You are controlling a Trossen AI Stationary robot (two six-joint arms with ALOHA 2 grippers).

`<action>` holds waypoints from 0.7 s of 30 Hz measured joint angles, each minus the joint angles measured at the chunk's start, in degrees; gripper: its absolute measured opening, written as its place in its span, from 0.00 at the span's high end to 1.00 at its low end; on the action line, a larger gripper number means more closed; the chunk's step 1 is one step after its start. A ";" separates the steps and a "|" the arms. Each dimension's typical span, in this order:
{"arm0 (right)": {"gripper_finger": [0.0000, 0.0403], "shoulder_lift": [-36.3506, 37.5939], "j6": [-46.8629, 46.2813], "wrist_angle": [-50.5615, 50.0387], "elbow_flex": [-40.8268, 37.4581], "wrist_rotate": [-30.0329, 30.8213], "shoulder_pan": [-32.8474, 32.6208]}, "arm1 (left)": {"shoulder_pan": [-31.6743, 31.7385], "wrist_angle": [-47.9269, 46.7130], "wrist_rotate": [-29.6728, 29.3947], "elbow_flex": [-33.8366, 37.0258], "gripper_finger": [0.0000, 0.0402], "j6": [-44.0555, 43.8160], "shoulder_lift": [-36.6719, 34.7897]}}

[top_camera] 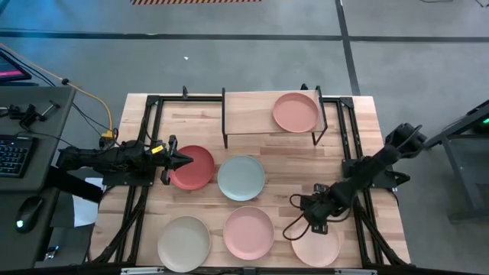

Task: Place and stack plates onto a shelf
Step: Stack the white plate into the brown plate

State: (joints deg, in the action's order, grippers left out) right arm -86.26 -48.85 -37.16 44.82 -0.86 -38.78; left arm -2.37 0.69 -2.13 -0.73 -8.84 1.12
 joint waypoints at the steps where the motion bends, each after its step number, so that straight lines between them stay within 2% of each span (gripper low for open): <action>1: 0.54 -0.67 0.29 1.12 0.00 -0.07 0.00 | 0.01 0.00 0.00 0.00 1.00 0.00 0.00; 6: 0.68 -4.12 -0.01 2.65 0.02 -0.03 -0.03 | 0.02 -0.01 0.00 0.02 1.00 0.00 -0.01; 12: 0.96 -4.67 -0.20 2.61 0.17 -0.66 0.18 | 0.02 -0.02 0.00 0.00 1.00 0.01 0.00; 21: 1.00 5.67 -0.47 -0.66 -0.07 -2.18 5.21 | 0.02 -0.01 0.00 0.01 1.00 0.01 0.00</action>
State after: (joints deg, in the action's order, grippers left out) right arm -80.59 -49.32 -37.82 44.75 -3.05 -33.57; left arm -2.36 0.68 -2.13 -0.73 -8.83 1.12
